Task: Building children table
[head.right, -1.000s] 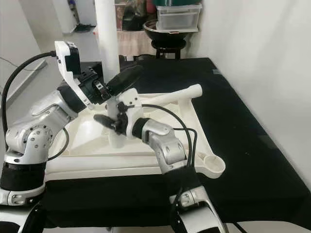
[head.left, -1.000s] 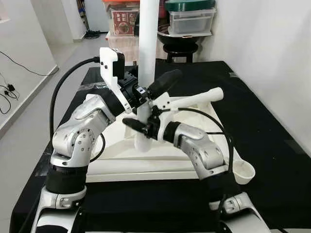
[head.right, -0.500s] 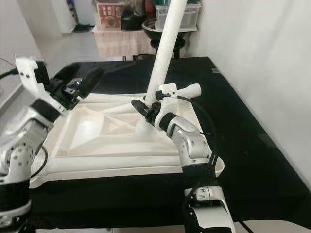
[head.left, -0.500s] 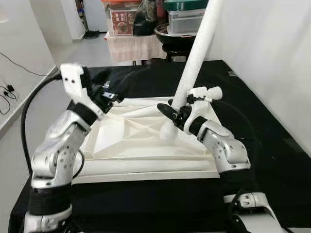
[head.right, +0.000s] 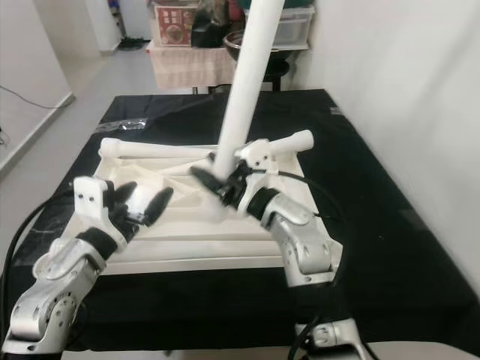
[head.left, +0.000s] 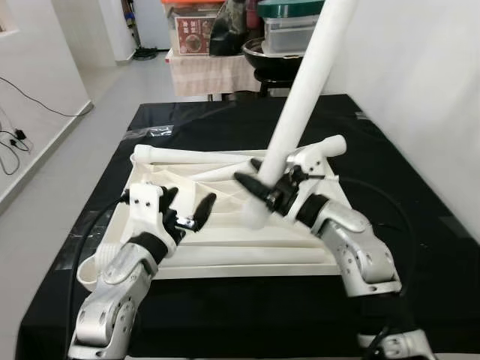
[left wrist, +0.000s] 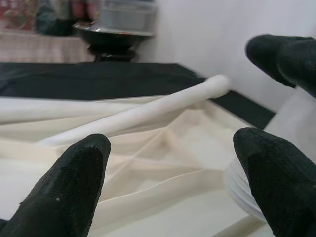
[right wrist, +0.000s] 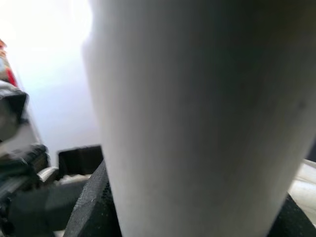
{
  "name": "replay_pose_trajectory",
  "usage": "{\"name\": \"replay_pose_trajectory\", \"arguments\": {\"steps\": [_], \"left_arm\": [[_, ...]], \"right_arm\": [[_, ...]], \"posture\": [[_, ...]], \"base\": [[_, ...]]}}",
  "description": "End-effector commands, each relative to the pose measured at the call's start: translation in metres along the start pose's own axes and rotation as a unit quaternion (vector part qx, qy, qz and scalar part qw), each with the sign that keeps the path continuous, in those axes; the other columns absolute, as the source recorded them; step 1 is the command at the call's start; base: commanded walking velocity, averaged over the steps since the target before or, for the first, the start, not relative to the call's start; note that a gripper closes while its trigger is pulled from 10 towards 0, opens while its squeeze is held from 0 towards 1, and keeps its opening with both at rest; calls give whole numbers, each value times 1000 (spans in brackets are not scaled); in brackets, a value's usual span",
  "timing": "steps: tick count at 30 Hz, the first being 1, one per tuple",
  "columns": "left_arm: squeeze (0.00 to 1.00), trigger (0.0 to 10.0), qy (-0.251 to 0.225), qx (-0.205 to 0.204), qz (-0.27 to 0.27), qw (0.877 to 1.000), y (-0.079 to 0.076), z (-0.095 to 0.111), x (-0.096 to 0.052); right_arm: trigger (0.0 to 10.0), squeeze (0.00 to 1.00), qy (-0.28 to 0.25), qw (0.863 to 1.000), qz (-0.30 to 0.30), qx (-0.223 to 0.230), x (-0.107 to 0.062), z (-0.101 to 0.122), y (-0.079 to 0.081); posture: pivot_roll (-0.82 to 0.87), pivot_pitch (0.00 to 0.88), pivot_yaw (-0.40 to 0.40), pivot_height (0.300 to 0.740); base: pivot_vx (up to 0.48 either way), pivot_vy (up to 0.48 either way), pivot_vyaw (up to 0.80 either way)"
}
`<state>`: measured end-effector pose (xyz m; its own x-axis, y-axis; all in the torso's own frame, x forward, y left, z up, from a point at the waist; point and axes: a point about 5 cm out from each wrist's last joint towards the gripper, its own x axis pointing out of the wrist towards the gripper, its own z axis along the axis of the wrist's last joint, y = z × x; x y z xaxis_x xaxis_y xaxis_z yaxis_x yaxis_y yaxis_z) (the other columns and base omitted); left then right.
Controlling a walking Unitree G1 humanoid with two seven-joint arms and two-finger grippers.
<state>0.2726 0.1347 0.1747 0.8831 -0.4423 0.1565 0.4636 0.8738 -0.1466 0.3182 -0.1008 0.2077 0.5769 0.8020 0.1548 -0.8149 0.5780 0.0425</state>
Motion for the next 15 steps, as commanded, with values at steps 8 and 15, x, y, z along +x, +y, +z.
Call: {"name": "replay_pose_trajectory", "arguments": {"steps": [8, 15], "left_arm": [[0, 10000, 34, -6, -103, 994, -30, -6, -8], [0, 10000, 76, 29, -106, 991, -30, -13, -19]], "right_arm": [[10000, 0, 15, 997, 74, -20, -21, 3, 11], [10000, 0, 41, 994, 92, -47, -35, 8, 6]], "posture": [[-55, 0, 55, 740], [-53, 3, 48, 740]], "base": [[0, -420, 0], [0, 0, 0]]}}
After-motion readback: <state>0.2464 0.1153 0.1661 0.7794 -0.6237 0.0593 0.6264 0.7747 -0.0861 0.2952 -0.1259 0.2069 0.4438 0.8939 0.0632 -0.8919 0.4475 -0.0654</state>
